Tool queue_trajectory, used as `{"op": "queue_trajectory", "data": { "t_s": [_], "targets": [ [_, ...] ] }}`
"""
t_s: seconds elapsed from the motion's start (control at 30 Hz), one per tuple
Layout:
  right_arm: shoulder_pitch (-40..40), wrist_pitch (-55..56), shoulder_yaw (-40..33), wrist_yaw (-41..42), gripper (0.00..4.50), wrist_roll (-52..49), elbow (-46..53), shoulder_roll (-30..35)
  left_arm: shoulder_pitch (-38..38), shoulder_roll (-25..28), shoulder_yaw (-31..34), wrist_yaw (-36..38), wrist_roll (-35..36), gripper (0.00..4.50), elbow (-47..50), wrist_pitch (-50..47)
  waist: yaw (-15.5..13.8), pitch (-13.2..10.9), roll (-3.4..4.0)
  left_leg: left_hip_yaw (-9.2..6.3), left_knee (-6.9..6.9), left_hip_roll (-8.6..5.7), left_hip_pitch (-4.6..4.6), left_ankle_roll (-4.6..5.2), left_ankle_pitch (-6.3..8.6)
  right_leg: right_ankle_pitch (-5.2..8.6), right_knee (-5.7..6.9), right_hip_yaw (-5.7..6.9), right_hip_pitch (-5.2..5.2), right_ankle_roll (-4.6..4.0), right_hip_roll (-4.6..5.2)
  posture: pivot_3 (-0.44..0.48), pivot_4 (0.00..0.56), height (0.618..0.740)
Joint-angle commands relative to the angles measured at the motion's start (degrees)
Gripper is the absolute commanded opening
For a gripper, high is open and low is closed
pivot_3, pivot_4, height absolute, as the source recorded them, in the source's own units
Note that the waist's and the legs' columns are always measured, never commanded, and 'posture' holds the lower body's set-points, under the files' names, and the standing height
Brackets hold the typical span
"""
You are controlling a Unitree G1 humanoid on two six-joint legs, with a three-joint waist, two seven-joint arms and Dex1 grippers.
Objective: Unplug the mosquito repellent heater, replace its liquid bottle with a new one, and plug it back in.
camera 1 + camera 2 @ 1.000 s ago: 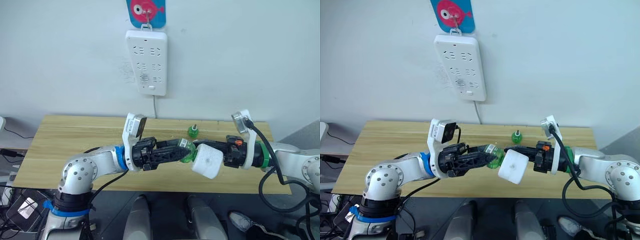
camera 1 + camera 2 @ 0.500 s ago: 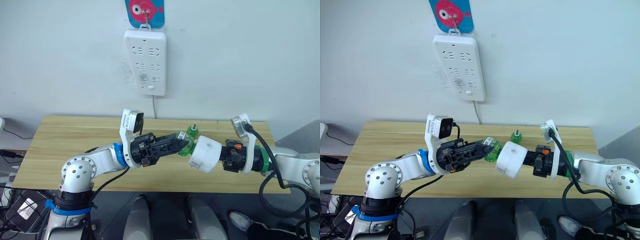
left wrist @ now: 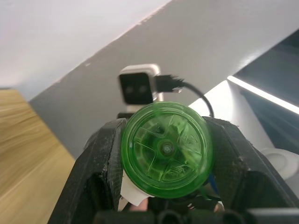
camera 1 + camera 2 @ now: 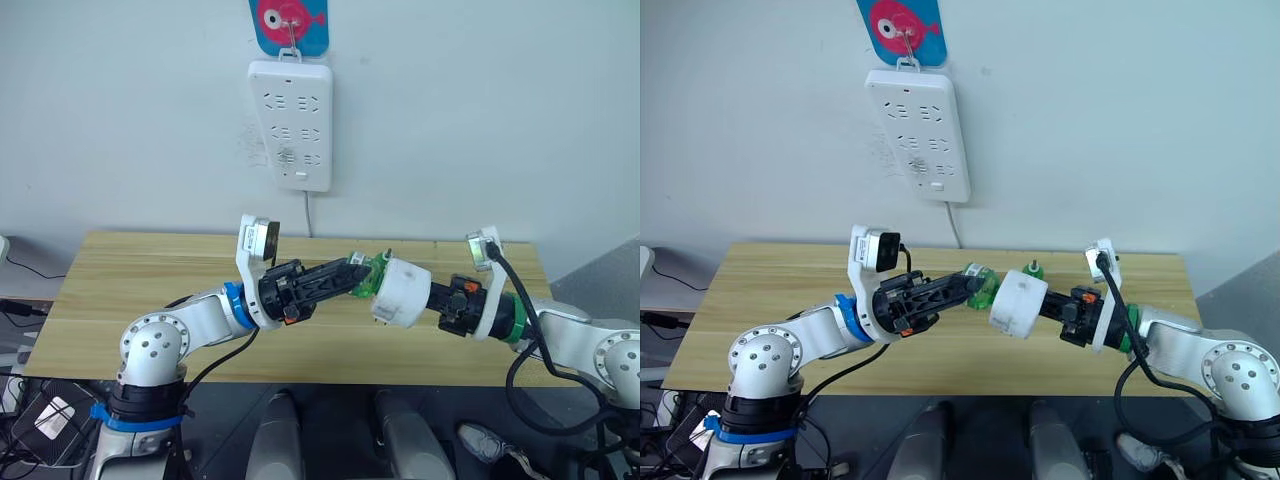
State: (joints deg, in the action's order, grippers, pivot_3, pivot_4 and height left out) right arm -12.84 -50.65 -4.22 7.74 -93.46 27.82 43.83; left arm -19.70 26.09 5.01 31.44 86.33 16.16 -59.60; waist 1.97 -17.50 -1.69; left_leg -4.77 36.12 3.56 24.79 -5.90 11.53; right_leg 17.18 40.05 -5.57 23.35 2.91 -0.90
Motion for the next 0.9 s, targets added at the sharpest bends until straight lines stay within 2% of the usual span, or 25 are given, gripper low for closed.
{"op": "queue_trajectory", "data": {
  "t_s": [0.03,0.17,0.37,0.4,0.53,0.73,0.9],
  "targets": [
    [0.49,0.63,-4.43,5.52,0.56,5.95,0.29,3.23,0.48,0.02,1.75,-0.81,0.93,2.29,0.28,0.77,-0.02,0.00,0.00,0.00,0.00,0.00,0.00,0.00,0.00,0.00,0.00,0.00,0.00,0.00,0.00,-0.052,0.257,0.735],
    [5.56,1.62,-7.15,19.31,1.98,19.33,1.06,12.34,0.82,0.07,2.80,-1.98,1.12,2.29,-1.17,0.93,-0.25,0.00,0.00,-0.01,-0.02,-0.02,0.00,0.00,0.00,0.00,-0.03,0.02,0.00,0.00,0.01,-0.053,0.254,0.735],
    [10.14,4.43,-11.65,32.50,4.26,26.25,7.35,17.16,0.90,1.32,2.98,0.05,0.04,2.29,-1.86,-0.26,0.05,0.01,0.00,0.01,0.00,-0.01,-0.01,0.00,0.00,0.00,-0.03,-0.01,-0.01,0.00,0.00,-0.074,0.253,0.735],
    [9.81,5.01,-11.44,33.53,4.50,26.94,9.10,17.23,0.77,1.57,2.72,0.73,-0.29,2.29,-1.85,-0.39,0.18,0.02,0.01,0.02,0.00,-0.01,-0.01,0.00,0.00,0.00,-0.02,-0.01,0.00,0.01,0.00,-0.078,0.252,0.735],
    [7.58,5.31,-9.97,33.88,4.50,28.01,12.39,16.22,0.18,1.64,2.23,2.03,-1.24,2.29,-2.13,-0.41,0.36,0.04,0.00,0.02,-0.01,0.00,-0.02,0.00,0.00,0.00,-0.02,-0.01,0.00,0.01,-0.01,-0.085,0.252,0.735],
    [0.92,1.84,-4.86,25.94,4.50,24.68,13.02,11.20,-0.90,0.53,1.77,2.05,-1.23,2.29,-2.27,-0.58,0.57,0.06,-0.03,0.00,0.00,-0.02,-0.02,-0.01,0.00,0.00,-0.03,0.00,-0.02,0.00,0.01,-0.079,0.254,0.735],
    [-0.31,0.44,-2.97,22.50,4.50,24.42,12.99,7.61,-0.81,0.27,1.89,1.83,-0.96,2.29,-1.89,-0.79,0.59,0.06,-0.03,-0.01,-0.01,-0.03,-0.01,0.00,0.00,0.00,-0.02,0.02,-0.02,0.00,0.03,-0.078,0.255,0.735]
  ]
}}
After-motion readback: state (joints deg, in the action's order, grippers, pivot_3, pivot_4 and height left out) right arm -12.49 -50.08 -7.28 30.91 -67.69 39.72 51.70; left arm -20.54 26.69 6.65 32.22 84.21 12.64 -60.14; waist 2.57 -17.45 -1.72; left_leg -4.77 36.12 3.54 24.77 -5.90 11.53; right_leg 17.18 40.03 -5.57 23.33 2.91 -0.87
